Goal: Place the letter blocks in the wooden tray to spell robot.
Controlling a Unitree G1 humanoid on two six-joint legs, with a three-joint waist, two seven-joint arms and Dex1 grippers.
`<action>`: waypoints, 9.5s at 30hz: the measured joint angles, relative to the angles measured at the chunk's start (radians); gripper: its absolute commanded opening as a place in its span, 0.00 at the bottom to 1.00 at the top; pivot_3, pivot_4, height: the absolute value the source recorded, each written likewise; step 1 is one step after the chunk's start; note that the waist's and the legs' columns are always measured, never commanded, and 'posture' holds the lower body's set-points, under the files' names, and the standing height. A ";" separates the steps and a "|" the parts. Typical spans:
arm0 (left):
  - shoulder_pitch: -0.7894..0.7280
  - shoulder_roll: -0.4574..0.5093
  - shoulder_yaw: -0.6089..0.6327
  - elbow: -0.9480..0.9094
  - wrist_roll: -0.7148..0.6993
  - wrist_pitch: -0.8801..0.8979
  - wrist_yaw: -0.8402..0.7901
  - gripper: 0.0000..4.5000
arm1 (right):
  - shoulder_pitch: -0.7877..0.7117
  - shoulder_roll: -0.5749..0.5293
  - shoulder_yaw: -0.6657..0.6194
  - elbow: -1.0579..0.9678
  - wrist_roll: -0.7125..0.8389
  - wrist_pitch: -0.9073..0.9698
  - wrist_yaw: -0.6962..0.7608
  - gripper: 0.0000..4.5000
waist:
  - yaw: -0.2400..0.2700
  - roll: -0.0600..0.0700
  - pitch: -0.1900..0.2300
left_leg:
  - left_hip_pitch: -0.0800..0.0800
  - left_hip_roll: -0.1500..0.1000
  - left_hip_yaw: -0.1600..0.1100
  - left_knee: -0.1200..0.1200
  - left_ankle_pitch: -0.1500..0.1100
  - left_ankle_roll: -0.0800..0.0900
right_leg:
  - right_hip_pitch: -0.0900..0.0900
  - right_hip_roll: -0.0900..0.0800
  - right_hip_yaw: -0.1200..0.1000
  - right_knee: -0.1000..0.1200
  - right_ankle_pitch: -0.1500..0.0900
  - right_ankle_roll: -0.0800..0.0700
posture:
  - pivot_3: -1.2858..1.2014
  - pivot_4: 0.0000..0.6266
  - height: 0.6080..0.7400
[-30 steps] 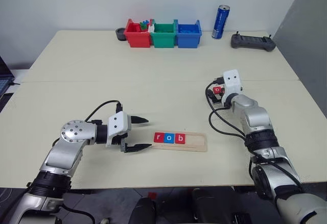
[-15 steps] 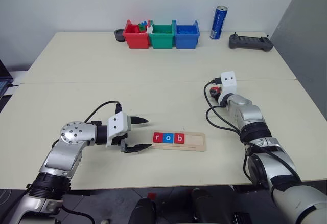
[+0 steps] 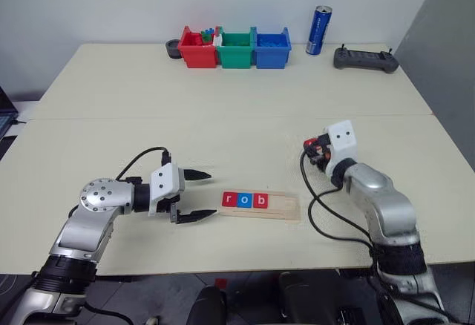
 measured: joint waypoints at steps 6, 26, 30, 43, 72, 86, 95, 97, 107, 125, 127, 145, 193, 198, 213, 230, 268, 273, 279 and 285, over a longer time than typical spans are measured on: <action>-0.009 0.000 0.003 0.001 0.000 0.002 0.000 1.00 | 0.236 0.013 0.018 -0.288 0.006 0.134 -0.065 0.32 | 0.000 0.000 0.000 | 0.000 0.000 0.001 0.000 0.000 0.000 | 0.000 0.000 0.001 0.000 0.000 0.000 | 0.52 0.24 1.00; -0.074 -0.024 0.001 -0.004 -0.017 0.053 -0.016 1.00 | 0.387 0.173 -0.039 -0.358 0.020 0.235 -0.171 0.32 | 0.000 -0.002 -0.001 | 0.000 0.001 0.002 0.001 0.000 0.000 | 0.000 0.001 0.001 -0.001 0.000 0.000 | 0.52 0.24 1.00; -0.084 -0.026 0.001 -0.005 -0.017 0.060 -0.016 1.00 | 0.381 0.225 -0.066 -0.352 0.026 0.232 -0.184 0.63 | 0.000 -0.001 -0.001 | 0.000 0.001 0.002 0.001 0.000 0.000 | 0.000 0.001 0.002 -0.001 0.000 0.000 | 0.52 0.24 1.00; -0.088 -0.019 -0.014 -0.062 -0.032 0.098 -0.044 1.00 | 0.214 -0.081 -0.132 -0.377 0.154 0.225 0.052 0.99 | 0.000 -0.001 -0.001 | 0.001 0.000 0.002 0.001 0.000 0.000 | 0.002 0.001 0.001 -0.002 0.000 0.000 | 0.52 0.24 1.00; -0.079 0.053 -0.048 -0.003 0.008 -0.040 -0.163 1.00 | 0.018 -0.580 0.121 0.326 0.101 -0.419 0.819 0.36 | 0.001 -0.002 0.000 | 0.011 0.000 0.003 0.001 0.000 0.000 | 0.012 0.000 0.003 -0.003 0.000 0.001 | 0.52 0.24 1.00; -0.142 0.054 -0.056 0.045 0.007 -0.041 -0.212 1.00 | -0.074 -0.497 0.209 0.057 0.148 -0.236 0.746 0.32 | 0.001 -0.002 0.000 | 0.012 0.000 0.003 0.001 0.000 0.000 | 0.012 0.001 0.003 -0.003 0.000 0.001 | 0.52 0.24 1.00; -0.152 0.041 -0.071 0.032 0.008 -0.025 -0.208 1.00 | -0.169 -0.433 0.359 0.104 0.053 -0.188 0.691 0.32 | 0.000 -0.002 0.000 | 0.011 0.000 0.003 0.001 0.000 0.000 | 0.012 0.001 0.002 -0.003 0.000 0.001 | 0.52 0.24 1.00; -0.152 0.041 -0.071 0.031 0.008 -0.025 -0.205 1.00 | -0.188 -0.426 0.374 0.112 0.051 -0.186 0.698 0.32 | 0.000 -0.002 0.000 | 0.012 0.000 0.003 0.001 0.000 0.000 | 0.012 0.001 0.002 -0.003 0.000 0.001 | 0.52 0.24 1.00; -0.142 0.041 -0.071 0.024 0.009 -0.027 -0.189 1.00 | -0.237 -0.414 0.431 0.148 0.040 -0.182 0.730 0.32 | 0.000 -0.002 0.000 | 0.011 0.000 0.002 0.001 0.000 0.000 | 0.012 0.001 0.002 -0.003 0.000 0.001 | 0.52 0.24 1.00; -0.128 0.034 -0.072 0.024 0.018 -0.046 -0.169 1.00 | -0.257 -0.392 0.442 0.191 0.001 -0.204 0.753 0.32 | 0.000 -0.002 0.000 | 0.011 0.000 0.002 0.001 0.000 0.000 | 0.012 0.001 0.002 -0.003 0.000 0.001 | 0.52 0.24 1.00; -0.128 0.033 -0.072 0.024 0.018 -0.046 -0.168 1.00 | -0.257 -0.389 0.442 0.191 -0.005 -0.207 0.753 0.48 | 0.000 -0.002 0.000 | 0.011 0.000 0.002 0.001 0.000 0.000 | 0.012 0.001 0.002 -0.003 0.000 0.001 | 0.52 0.24 1.00; -0.102 0.031 -0.072 0.024 0.021 -0.051 -0.148 1.00 | -0.206 -0.444 0.343 0.077 0.012 -0.184 0.728 0.53 | 0.002 -0.002 0.000 | 0.011 0.000 0.002 0.000 0.000 0.000 | 0.012 0.000 0.001 -0.003 0.000 0.001 | 0.52 0.24 1.00; -0.076 0.019 -0.071 0.043 0.036 -0.087 -0.104 1.00 | -0.159 -0.344 0.069 0.165 -0.005 -0.156 0.518 0.60 | 0.003 -0.002 0.000 | 0.011 0.000 0.002 0.000 0.000 0.000 | 0.012 0.000 0.002 -0.003 0.000 0.000 | 0.52 0.24 1.00; -0.078 0.019 -0.072 0.031 0.037 -0.084 -0.103 1.00 | -0.147 -0.216 -0.070 0.304 -0.049 -0.168 0.250 0.99 | -0.001 -0.002 0.000 | 0.012 0.000 0.003 0.000 0.000 0.000 | 0.011 0.001 0.003 -0.002 0.000 0.000 | 0.52 0.24 1.00; -0.106 0.016 -0.074 0.004 0.037 -0.060 -0.101 1.00 | -0.337 -0.122 -0.161 0.803 -0.034 -0.273 0.048 0.87 | -0.003 -0.001 0.000 | 0.012 0.000 0.003 -0.001 0.000 0.000 | 0.011 0.000 0.003 -0.002 0.000 0.000 | 0.52 0.24 1.00; -0.088 0.026 -0.073 -0.021 0.034 -0.026 -0.107 1.00 | 0.117 0.002 -0.169 0.037 0.029 0.068 -0.039 0.32 | 0.006 -0.001 0.000 | 0.010 0.001 0.001 -0.002 0.000 0.000 | 0.010 0.001 0.001 -0.002 -0.001 0.000 | 0.52 0.24 1.00; -0.128 0.011 -0.092 0.039 0.053 -0.074 -0.128 1.00 | 0.210 -0.538 -0.032 0.022 0.190 -0.268 0.630 0.99 | 0.000 -0.002 0.000 | 0.012 0.001 0.004 0.000 0.000 0.000 | 0.012 0.001 0.003 -0.004 -0.004 0.005 | 0.52 0.24 1.00; -0.127 0.009 -0.092 0.045 0.055 -0.084 -0.128 1.00 | 0.134 -0.562 0.056 0.157 0.141 -0.376 0.713 0.99 | 0.000 -0.002 0.001 | 0.012 0.001 0.004 0.000 0.000 0.000 | 0.012 0.001 0.003 -0.004 -0.003 0.004 | 0.52 0.24 1.00; -0.127 0.008 -0.092 0.057 0.056 -0.089 -0.127 1.00 | 0.073 -0.565 0.105 0.252 0.110 -0.404 0.752 0.96 | 0.001 -0.002 0.001 | 0.012 0.000 0.004 0.000 0.000 0.000 | 0.012 0.001 0.003 -0.004 -0.002 0.002 | 0.52 0.24 1.00; -0.127 0.008 -0.092 0.057 0.057 -0.090 -0.125 1.00 | 0.064 -0.570 0.114 0.267 0.101 -0.412 0.778 0.56 | 0.003 -0.002 0.001 | 0.012 0.001 0.004 0.000 0.000 0.000 | 0.012 0.001 0.003 -0.004 -0.002 0.002 | 0.52 0.24 1.00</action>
